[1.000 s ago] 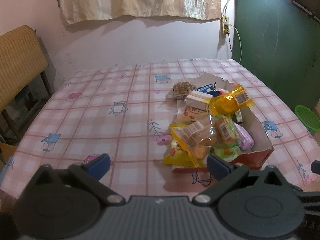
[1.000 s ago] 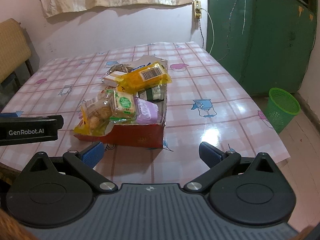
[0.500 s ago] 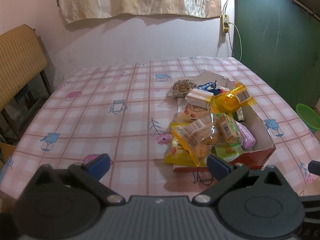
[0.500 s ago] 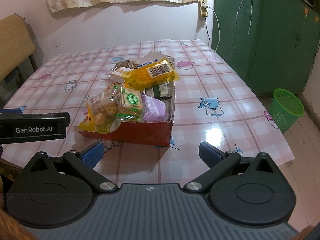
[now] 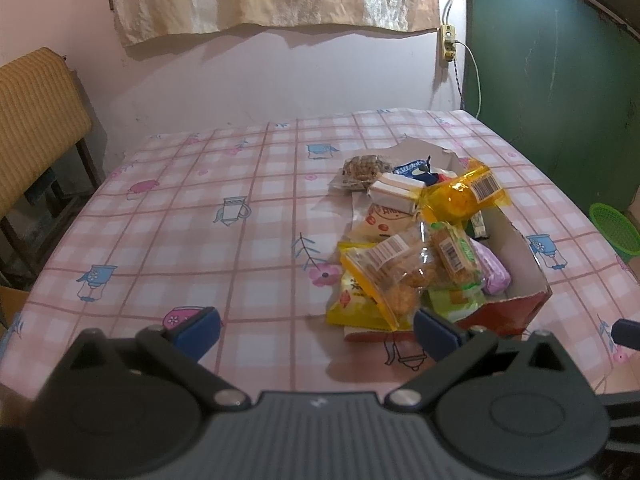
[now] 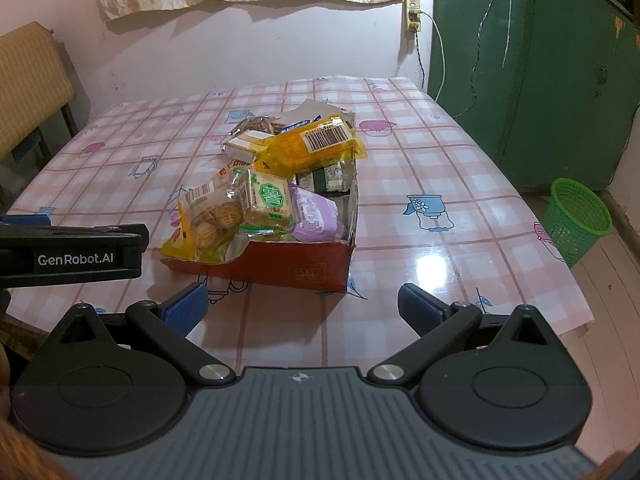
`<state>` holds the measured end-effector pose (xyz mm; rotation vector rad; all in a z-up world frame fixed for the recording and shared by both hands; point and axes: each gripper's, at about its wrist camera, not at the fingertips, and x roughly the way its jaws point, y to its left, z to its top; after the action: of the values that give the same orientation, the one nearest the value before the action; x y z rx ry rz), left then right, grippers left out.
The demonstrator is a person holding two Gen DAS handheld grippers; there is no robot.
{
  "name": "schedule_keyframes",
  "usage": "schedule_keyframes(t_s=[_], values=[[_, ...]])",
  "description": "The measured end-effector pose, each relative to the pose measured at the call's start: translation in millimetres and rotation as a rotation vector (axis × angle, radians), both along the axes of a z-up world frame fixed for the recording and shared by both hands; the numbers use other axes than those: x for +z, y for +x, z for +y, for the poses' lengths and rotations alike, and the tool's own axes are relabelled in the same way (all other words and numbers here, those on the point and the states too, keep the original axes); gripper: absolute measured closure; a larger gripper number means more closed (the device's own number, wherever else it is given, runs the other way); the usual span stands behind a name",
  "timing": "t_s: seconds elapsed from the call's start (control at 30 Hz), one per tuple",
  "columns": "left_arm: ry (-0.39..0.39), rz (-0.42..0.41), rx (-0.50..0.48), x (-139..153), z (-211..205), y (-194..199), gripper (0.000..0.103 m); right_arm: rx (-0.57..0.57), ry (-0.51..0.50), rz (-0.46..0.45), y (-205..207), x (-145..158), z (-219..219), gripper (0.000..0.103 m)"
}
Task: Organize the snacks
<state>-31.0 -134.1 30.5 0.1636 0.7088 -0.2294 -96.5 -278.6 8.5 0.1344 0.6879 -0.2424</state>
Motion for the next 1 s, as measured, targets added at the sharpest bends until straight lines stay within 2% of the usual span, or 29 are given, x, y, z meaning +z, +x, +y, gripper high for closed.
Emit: schedule_keyframes(t_s=[1.0], values=[[-0.014, 0.012, -0.031, -0.4, -3.4, -0.1, 0.001, 0.002, -0.004, 0.001, 1.1, -0.2, -0.8, 0.0]])
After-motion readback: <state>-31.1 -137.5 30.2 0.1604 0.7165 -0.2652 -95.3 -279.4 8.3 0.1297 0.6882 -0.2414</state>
